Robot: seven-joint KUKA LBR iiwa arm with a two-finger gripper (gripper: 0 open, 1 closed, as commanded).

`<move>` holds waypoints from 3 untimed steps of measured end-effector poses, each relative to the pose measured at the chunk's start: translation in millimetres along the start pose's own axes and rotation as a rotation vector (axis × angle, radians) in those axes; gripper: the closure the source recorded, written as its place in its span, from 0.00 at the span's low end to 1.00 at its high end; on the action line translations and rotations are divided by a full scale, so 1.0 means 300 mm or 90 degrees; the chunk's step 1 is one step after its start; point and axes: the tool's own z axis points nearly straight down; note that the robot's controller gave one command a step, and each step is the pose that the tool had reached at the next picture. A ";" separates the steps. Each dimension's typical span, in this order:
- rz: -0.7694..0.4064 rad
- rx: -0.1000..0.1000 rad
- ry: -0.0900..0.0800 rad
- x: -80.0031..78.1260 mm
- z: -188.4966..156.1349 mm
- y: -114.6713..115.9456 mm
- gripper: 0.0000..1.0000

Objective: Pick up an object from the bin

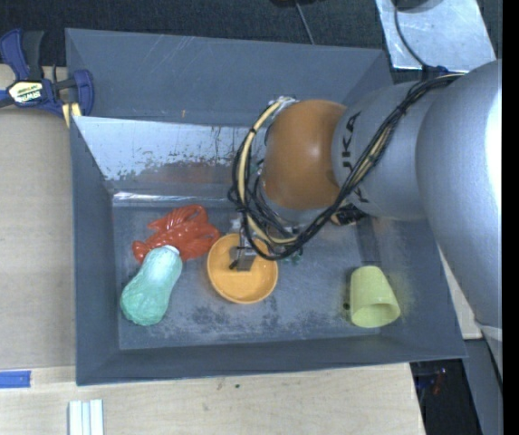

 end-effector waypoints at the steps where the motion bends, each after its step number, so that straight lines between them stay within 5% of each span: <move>1: 0.000 0.000 0.000 0.000 0.000 0.000 1.00; 2: -0.010 -0.001 -0.004 -0.018 -0.057 0.040 1.00; 3: -0.008 0.000 0.000 -0.050 -0.435 0.041 1.00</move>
Offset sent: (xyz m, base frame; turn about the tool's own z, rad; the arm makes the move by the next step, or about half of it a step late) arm 0.0039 0.0118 0.0160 -0.0139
